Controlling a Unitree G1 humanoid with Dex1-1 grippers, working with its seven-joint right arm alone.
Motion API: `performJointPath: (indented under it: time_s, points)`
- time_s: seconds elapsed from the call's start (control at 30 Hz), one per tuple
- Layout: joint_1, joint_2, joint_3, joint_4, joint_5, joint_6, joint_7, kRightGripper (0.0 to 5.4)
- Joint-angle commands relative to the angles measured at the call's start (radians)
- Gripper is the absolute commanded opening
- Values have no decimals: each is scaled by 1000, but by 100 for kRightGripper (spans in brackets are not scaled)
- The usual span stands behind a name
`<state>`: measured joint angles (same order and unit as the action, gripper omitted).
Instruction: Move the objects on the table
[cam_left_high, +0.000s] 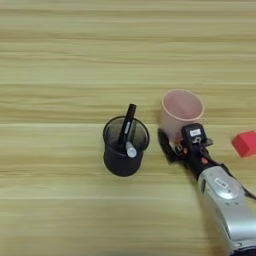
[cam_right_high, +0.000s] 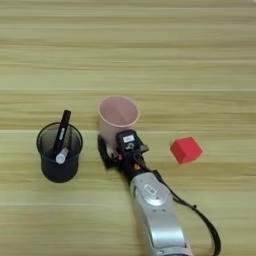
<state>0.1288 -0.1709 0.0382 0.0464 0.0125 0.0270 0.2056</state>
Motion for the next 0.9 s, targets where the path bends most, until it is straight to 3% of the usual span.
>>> performJointPath:
  time_s: [0.03,0.9]
  points:
    - [89,-13,-10,19,-11,60,-11,368]
    - [190,18,-13,-62,34,88,9,368]
